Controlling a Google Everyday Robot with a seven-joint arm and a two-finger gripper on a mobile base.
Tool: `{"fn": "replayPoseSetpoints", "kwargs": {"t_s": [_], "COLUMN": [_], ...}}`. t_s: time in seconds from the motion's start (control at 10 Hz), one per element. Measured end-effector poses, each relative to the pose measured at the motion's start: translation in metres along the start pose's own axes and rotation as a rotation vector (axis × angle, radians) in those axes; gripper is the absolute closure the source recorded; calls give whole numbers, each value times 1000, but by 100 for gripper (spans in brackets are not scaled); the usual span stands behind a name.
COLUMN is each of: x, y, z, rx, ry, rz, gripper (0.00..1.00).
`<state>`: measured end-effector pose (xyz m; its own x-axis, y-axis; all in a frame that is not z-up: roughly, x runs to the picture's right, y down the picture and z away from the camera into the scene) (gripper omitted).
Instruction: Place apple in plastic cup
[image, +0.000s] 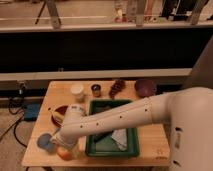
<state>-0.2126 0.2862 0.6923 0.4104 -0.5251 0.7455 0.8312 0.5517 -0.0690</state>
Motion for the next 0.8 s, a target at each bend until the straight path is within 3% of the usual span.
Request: {"fn": "replayPoseSetpoints", "kwargs": {"t_s": [0.8], "x": [2], "y": [5], "z": [13], "rx": [-18], "ry": [-20], "rz": [11], "gripper": [20]}}
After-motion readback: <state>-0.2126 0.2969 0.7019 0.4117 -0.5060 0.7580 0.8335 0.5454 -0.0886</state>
